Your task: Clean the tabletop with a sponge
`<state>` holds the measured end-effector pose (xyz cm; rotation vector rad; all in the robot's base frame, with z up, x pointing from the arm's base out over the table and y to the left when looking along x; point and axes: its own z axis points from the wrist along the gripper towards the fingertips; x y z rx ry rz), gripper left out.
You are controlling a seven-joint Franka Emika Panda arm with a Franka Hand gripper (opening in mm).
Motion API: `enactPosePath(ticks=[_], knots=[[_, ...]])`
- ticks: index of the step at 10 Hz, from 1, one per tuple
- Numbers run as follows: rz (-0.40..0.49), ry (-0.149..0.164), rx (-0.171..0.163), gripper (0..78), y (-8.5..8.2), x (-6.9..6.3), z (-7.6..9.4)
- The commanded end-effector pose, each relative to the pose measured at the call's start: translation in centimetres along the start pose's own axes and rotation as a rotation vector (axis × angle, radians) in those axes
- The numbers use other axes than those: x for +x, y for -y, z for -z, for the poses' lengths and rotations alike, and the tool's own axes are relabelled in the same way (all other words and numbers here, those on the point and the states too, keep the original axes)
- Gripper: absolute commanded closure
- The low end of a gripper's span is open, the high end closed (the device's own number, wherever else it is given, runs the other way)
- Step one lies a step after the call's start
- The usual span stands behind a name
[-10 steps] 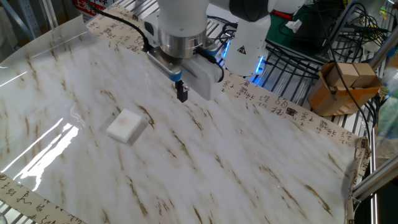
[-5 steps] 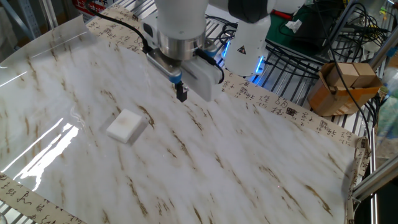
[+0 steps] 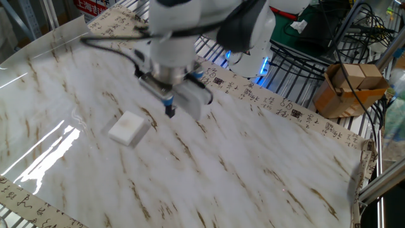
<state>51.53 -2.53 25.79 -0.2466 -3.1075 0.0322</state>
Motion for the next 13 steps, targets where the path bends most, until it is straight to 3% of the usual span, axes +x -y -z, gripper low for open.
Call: enactPosePath(ticks=[1,7,9,10,13], knots=[[0.088,0.017,-0.001,77.6,2.6,-2.6,-4.2],[0.092,0.02,-0.012,77.6,3.0,-3.5,-6.9],[0.09,0.018,-0.004,77.6,3.0,-3.5,-6.9],[0.043,0.036,0.012,77.6,3.0,-3.5,-6.9],[-0.117,0.032,-0.001,77.6,3.0,-3.5,-6.9]])
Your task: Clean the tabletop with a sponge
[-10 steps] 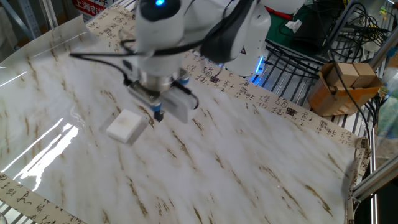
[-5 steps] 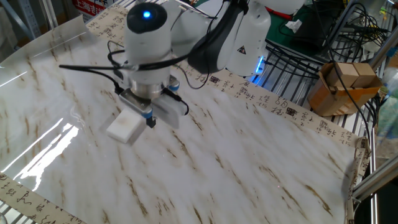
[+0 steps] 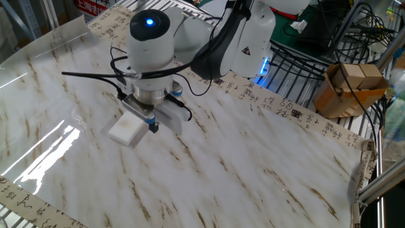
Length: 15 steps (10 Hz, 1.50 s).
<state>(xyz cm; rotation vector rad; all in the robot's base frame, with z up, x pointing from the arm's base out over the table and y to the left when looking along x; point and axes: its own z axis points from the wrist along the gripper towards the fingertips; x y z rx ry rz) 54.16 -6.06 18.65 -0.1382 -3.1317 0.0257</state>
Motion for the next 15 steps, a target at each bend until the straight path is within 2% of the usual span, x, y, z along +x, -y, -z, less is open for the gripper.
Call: enactPosePath(ticks=[1,2,4,5,7,9,10,11,15], knots=[[-0.235,0.01,-0.005,77.6,0.1,-0.2,0.2],[-0.262,0.01,-0.001,77.6,0.1,-0.2,0.2],[-0.25,0.005,0.001,77.6,0.1,-0.2,0.2],[-0.217,-0.005,0.0,77.6,0.8,-0.2,0.4],[-0.165,-0.012,0.003,77.6,3.2,-0.4,0.4],[-0.112,-0.001,0.001,77.6,5.8,-0.7,-0.6],[-0.092,0.003,0.001,77.6,6.8,-1.0,-1.2],[-0.086,0.003,0.002,77.6,7.1,-1.1,-1.3],[0.014,0.001,-0.001,77.6,10.8,-2.1,-3.0]])
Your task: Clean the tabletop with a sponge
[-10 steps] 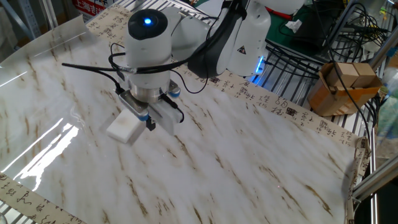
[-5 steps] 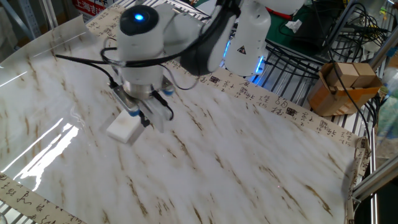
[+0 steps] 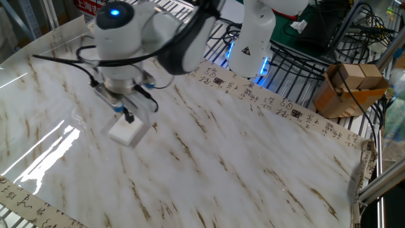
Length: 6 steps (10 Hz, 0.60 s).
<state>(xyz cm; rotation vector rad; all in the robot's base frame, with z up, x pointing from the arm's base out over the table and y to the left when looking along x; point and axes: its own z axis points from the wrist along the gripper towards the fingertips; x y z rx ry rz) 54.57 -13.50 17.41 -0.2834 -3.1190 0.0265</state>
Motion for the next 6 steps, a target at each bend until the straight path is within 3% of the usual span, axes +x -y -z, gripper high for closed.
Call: enactPosePath(ticks=[1,6], knots=[[0.12,0.004,-0.001,77.6,3.8,-1.4,-1.8],[0.171,0.005,0.006,77.6,4.1,0.1,-2.4]])
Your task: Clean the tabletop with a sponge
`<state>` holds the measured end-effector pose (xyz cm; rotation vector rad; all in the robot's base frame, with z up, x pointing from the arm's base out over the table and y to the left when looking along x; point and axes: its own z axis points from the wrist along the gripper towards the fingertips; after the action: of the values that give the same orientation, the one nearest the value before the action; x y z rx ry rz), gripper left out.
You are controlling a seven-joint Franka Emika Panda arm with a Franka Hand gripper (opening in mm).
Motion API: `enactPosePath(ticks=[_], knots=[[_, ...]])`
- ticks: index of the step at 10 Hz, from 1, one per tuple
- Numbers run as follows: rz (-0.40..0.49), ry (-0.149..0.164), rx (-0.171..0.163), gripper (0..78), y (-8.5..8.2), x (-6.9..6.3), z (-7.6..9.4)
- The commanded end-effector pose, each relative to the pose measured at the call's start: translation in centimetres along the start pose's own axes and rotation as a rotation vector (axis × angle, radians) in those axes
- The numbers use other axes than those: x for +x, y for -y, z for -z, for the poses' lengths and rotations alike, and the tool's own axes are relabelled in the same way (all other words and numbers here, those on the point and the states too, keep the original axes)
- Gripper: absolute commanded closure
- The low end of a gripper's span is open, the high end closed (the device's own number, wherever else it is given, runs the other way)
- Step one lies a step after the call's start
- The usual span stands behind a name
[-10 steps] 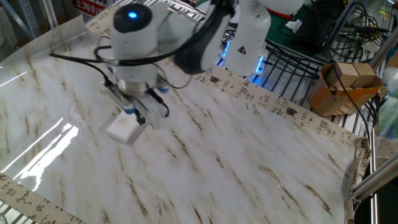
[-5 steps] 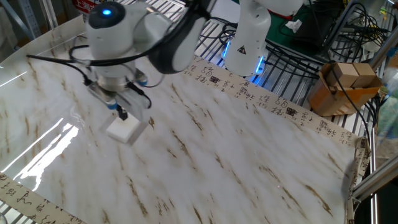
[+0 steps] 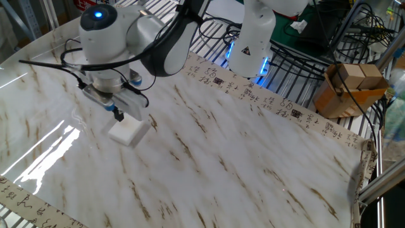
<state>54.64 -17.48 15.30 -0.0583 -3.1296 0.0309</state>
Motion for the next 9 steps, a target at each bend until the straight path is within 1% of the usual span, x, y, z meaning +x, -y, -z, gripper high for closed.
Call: enactPosePath(ticks=[1,3,6,7,9], knots=[[0.025,0.004,0.0,77.6,0.1,1.1,-0.3],[0.024,0.002,0.002,77.6,0.1,1.2,-0.4],[0.05,0.002,0.003,77.6,0.1,2.4,-0.8],[0.065,-0.003,0.003,77.6,0.0,2.4,-1.0],[0.064,0.0,0.003,77.6,-0.1,2.4,-1.7]])
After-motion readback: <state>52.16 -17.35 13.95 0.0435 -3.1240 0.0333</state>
